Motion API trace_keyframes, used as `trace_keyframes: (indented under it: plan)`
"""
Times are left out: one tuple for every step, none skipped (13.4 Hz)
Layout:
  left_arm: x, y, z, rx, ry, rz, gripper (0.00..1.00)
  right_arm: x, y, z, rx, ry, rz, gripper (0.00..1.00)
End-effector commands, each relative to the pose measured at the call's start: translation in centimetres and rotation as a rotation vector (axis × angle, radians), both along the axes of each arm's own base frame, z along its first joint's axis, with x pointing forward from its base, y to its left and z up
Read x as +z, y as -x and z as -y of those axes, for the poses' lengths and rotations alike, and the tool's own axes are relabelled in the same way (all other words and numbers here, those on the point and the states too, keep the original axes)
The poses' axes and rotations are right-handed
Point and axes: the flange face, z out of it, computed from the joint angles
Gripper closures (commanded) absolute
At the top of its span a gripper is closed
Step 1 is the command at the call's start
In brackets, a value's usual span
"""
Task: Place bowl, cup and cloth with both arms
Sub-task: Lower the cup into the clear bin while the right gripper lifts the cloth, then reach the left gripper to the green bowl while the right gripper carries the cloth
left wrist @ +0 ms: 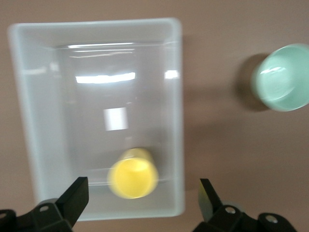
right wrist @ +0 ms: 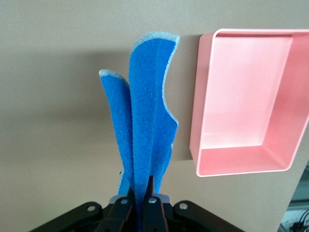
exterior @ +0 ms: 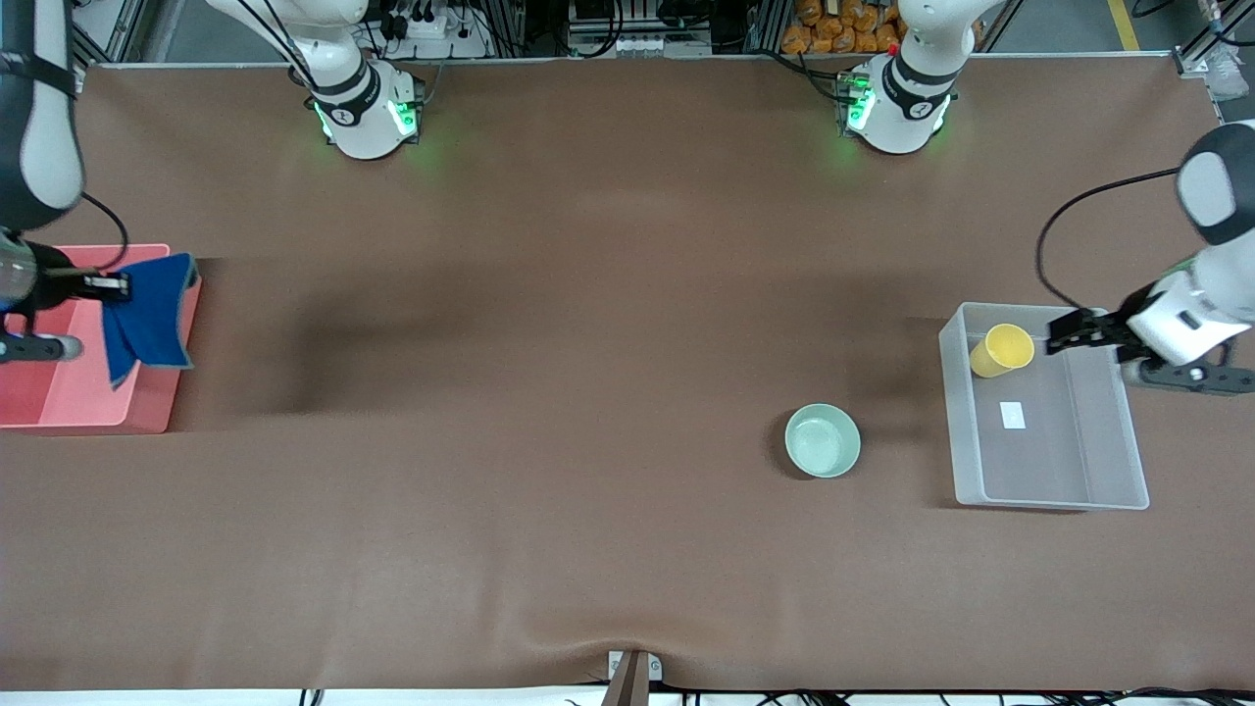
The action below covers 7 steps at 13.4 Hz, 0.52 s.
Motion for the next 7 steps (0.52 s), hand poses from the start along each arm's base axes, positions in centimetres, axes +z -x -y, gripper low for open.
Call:
trace_keyframes:
  plan:
    - [-1.4,-1.0,7.9,0.091,0.062,-0.039,0.0,3.8,1.7,3.0,0.081,0.03,0.034,1.0]
    - [-3.2,-1.2,10.2,0.106,0.079,-0.072,0.0,4.4,1.8,4.4,0.105,0.04,0.034,1.0]
    - [-4.5,-1.3,12.1,0.129,0.089,-0.078,0.0,5.0,2.1,6.2,0.117,0.047,0.034,1.0]
    - [-6.3,-1.3,13.3,0.16,0.103,-0.096,0.0,5.4,2.5,8.0,0.12,0.055,0.034,1.0]
    - [-7.9,-1.4,14.5,0.197,0.115,-0.108,0.0,5.3,3.1,9.9,0.112,0.056,0.031,1.0]
    - [-9.2,-1.5,15.5,0.228,0.116,-0.12,0.0,4.7,3.6,12.1,0.106,0.053,0.022,1.0]
    - [-10.6,-1.6,16.5,0.241,0.092,-0.111,0.04,4.0,3.5,14.0,0.11,0.066,0.021,1.0]
